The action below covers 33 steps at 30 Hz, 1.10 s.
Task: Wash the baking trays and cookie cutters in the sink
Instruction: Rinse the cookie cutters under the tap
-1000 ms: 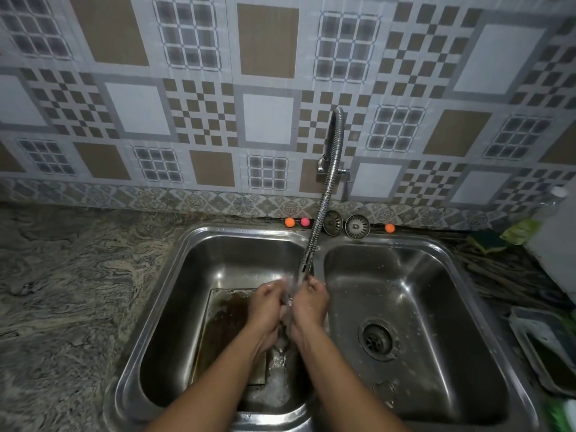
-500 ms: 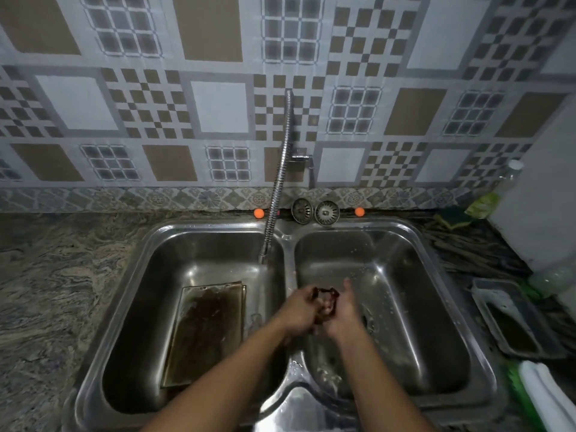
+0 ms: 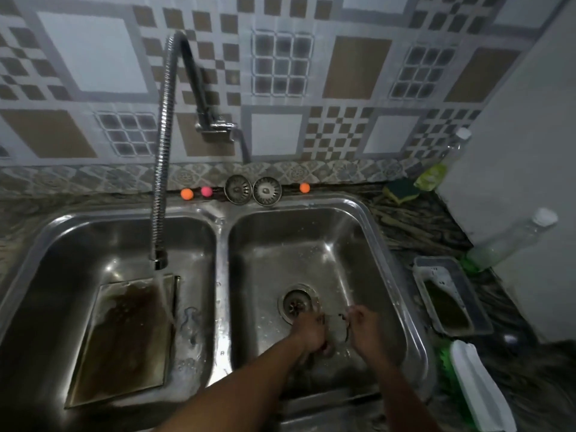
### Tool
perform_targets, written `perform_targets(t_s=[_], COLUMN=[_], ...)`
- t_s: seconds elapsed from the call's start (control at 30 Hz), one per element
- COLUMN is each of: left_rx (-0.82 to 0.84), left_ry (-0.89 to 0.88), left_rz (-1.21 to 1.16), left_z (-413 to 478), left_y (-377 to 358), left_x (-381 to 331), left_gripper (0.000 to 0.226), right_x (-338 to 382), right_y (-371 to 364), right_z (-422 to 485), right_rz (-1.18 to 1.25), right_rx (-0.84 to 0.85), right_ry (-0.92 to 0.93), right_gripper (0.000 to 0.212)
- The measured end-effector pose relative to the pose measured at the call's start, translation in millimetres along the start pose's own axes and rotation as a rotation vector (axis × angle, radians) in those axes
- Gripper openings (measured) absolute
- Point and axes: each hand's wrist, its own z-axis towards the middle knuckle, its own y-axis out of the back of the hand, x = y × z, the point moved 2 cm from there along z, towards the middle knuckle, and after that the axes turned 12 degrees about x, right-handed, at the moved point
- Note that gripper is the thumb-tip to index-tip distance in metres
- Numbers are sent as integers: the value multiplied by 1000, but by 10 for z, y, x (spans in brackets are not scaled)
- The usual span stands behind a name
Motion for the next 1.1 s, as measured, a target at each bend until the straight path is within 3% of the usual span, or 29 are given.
perform_targets(t_s=[0.1,0.2,0.3,0.43,0.53,0.6,0.67,0.7,0.73,0.77,0.83,0.9,1.0,1.1], left_rx=[105,130,178,270,305,322,340,348,347,336,288,199,13,-148], left_ry=[-15,57,177,259,291,304,307,298,288,262,161,51,-72,-203], left_rz=[-38,-156,-84,-8,-51,-60,-42,-36,-21,-19,5,11,3,-230], left_z=[89,123,130,162,136,132,135,128,102,93,26,-63,-306,-699], left_y=[-175,-306,-308,-293,-314,-317,-314,-308,-284,-252,-128,74,481,920], left_x=[143,248,326,361,345,346,335,316,285,272,196,122,24,-61], left_gripper=[24,27,36,30,27,19,15,13,12,14,18,16,20,26], right_x=[-142,-176,-131,-90,-140,-214,-336,-373,-303,-123,-91,64,477,1094], right_y=[3,-38,-28,-79,-82,-120,-116,-154,-121,-94,-83,-94,-172,-465], right_z=[106,120,129,99,173,188,251,275,217,143,157,157,158,32], right_rz=[-163,-477,-714,-1272,-1270,-1299,-1163,-1112,-1071,-1095,-1054,-989,-591,-386], right_rx=[73,343,629,824,849,882,954,815,872,854,683,614,302,234], right_ry=[-47,-56,11,169,51,77,-180,-87,-181,-138,-8,-38,-101,83], right_gripper=[29,28,14,34,32,25,30,36,34,32,36,36,31,43])
